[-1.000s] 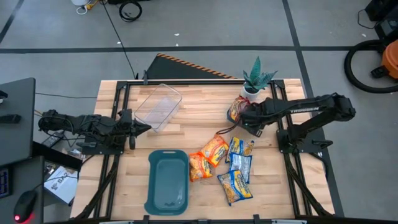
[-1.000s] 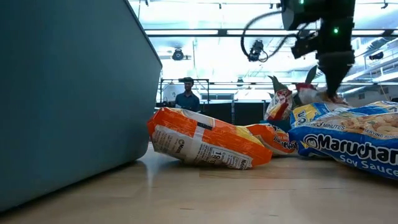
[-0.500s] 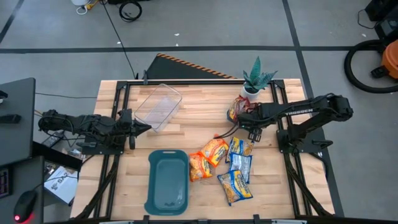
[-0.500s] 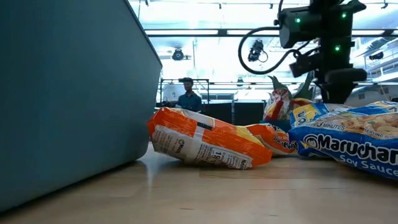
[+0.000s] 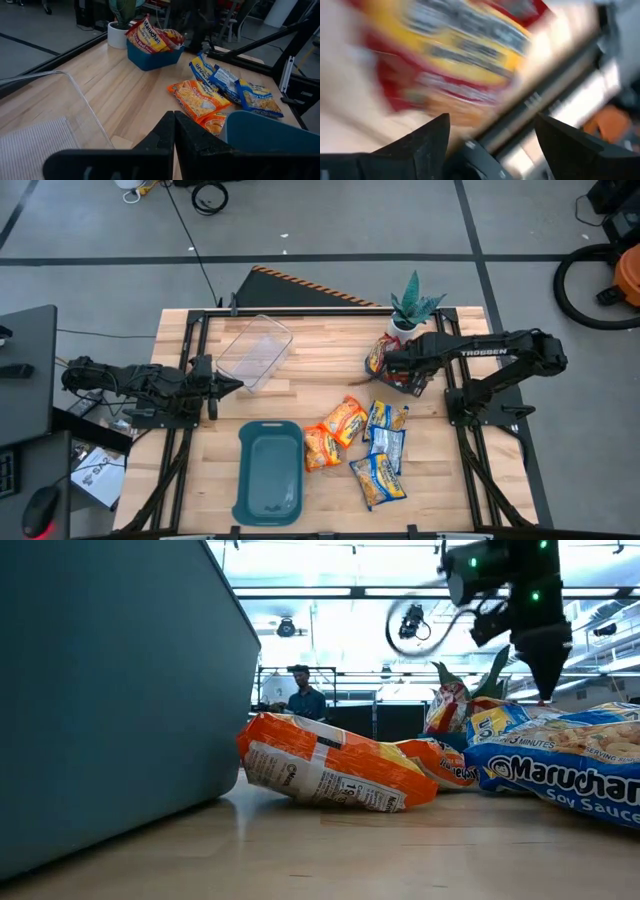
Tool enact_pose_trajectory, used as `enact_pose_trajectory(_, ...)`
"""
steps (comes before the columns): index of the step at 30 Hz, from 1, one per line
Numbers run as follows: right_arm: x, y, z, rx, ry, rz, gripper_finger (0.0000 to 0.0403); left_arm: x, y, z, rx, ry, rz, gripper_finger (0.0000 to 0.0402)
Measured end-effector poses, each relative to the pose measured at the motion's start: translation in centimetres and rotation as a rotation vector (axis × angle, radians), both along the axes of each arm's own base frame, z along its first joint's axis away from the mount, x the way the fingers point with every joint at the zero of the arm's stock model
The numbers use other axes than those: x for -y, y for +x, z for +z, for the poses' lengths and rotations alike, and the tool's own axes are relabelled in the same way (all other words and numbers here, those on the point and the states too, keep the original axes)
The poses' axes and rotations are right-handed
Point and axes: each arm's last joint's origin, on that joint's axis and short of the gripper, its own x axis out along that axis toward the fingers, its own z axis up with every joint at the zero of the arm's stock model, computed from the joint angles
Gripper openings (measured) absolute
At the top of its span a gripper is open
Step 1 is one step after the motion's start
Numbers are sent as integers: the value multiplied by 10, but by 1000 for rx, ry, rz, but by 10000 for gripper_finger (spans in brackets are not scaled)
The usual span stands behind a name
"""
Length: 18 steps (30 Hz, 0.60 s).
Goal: Sort Maruchan noodles
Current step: Put the red noodle pack into the small blue bin
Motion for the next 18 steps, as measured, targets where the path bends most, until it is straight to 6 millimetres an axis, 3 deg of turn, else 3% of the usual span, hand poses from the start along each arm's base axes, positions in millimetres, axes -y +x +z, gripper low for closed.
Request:
enact_pose_trajectory(4,10,-13,-8,-97,9,-68,287,0,0,0,-4,15,-3,11)
enact_pose_trajectory(10,23,-16,-23,-89,72,-48,274,0,0,0,-5,25,1,11)
enact_pose_trajectory(18,37,-1,-28,-6,-98,126,268,0,0,2,10,32,7,11)
